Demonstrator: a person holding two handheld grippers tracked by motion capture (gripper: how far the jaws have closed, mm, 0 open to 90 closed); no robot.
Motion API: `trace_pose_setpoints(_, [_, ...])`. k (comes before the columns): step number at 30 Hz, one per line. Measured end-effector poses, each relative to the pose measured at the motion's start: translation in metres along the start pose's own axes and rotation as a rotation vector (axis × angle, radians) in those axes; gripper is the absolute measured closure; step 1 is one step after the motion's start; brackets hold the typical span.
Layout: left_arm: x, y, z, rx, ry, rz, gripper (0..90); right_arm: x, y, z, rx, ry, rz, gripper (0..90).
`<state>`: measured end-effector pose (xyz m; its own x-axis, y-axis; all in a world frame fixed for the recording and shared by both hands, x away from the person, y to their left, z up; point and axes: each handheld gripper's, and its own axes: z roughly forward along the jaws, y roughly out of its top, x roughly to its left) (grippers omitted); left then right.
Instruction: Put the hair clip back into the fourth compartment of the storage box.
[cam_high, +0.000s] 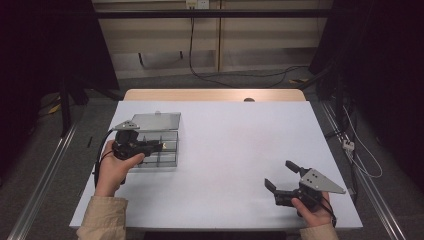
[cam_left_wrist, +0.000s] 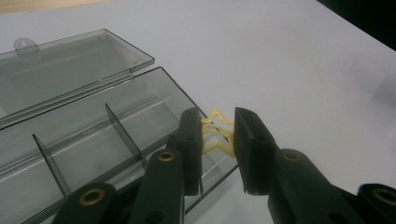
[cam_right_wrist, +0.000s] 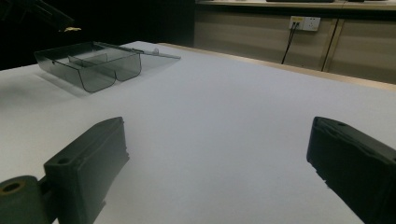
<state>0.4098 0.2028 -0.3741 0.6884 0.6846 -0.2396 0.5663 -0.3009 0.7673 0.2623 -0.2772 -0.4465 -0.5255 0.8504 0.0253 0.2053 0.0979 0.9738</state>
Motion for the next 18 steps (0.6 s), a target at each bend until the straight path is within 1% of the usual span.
trace_pose_setpoints(18, [0.0079, -0.0030, -0.0050, -0.006, 0.029, -0.007, 73.2, -0.0001, 0.0003, -0.0003, -0.001, 0.000, -0.001, 4.7])
